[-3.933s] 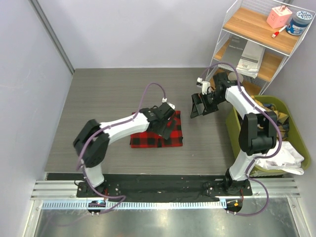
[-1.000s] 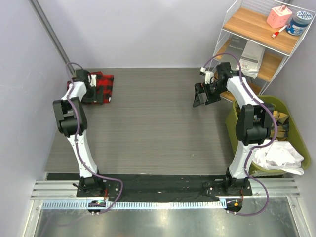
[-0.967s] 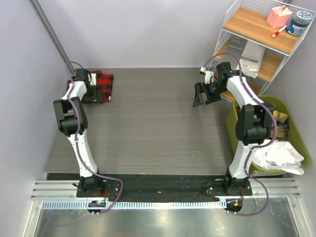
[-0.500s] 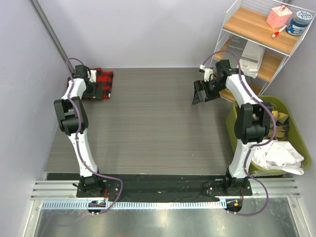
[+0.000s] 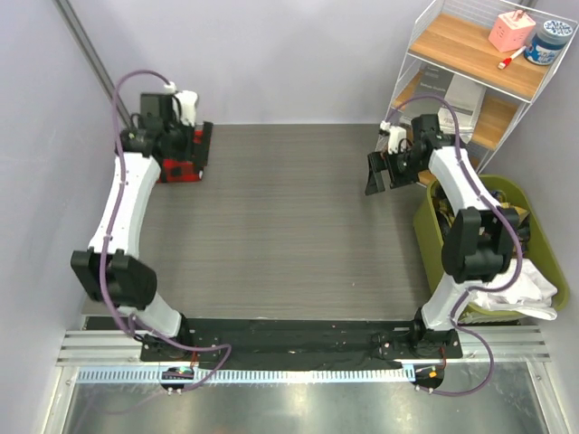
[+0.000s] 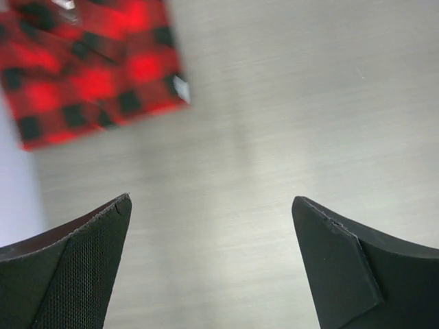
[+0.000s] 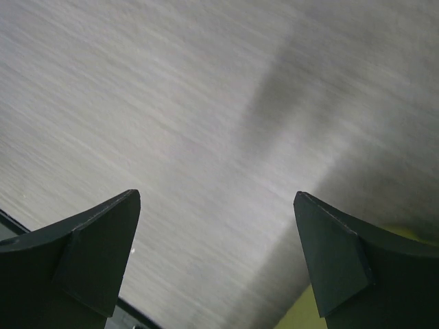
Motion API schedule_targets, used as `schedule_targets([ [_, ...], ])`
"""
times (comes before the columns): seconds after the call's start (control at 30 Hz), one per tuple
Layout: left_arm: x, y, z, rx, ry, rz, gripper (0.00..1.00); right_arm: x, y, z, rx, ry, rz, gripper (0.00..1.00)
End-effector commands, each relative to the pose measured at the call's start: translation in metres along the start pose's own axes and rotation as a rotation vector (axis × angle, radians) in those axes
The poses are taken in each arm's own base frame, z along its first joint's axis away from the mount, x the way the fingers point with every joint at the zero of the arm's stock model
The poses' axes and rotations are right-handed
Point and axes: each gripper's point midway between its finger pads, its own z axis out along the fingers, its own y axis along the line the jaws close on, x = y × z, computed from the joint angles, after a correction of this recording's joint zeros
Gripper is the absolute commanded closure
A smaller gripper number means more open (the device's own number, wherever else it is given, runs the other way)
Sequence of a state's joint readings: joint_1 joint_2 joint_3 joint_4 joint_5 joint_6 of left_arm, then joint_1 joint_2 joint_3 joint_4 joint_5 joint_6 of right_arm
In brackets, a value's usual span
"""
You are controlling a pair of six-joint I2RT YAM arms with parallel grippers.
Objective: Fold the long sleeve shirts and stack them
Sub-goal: Neatly place the folded shirt to the corner
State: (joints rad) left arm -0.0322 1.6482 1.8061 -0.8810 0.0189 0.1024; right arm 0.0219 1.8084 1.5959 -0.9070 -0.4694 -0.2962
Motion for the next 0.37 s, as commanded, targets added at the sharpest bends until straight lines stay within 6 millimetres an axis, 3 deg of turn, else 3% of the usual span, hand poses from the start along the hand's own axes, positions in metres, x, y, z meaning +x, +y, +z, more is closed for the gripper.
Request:
schedule_targets([
  [0.0, 0.093, -0.065, 0.004, 0.113, 0.196, 0.08, 0.0, 0.013, 0.007, -0.031, 0.065, -0.066, -0.063, 0.0],
  [0.07, 0.116, -0.074, 0.008, 0.107, 0.223, 0.119, 0.0, 0.037, 0.01, -0.031, 0.08, -0.047, -0.059, 0.0],
  [0.1, 0.139, -0.078, 0.01, 0.121, 0.27, 0.117, 0.0, 0.053, 0.008, -0.024, 0.093, -0.027, -0.057, 0.0],
  [0.13, 0.148, -0.08, 0.012, 0.132, 0.282, 0.112, 0.0, 0.057, 0.01, -0.029, 0.109, -0.044, -0.065, 0.0],
  [0.23, 0.17, -0.083, 0.013, 0.133, 0.304, 0.089, 0.0, 0.082, 0.012, -0.024, 0.114, -0.021, -0.06, 0.0],
  [0.33, 0.175, -0.088, 0.007, 0.162, 0.285, 0.084, 0.0, 0.094, 0.019, -0.026, 0.103, -0.037, -0.071, 0.0],
])
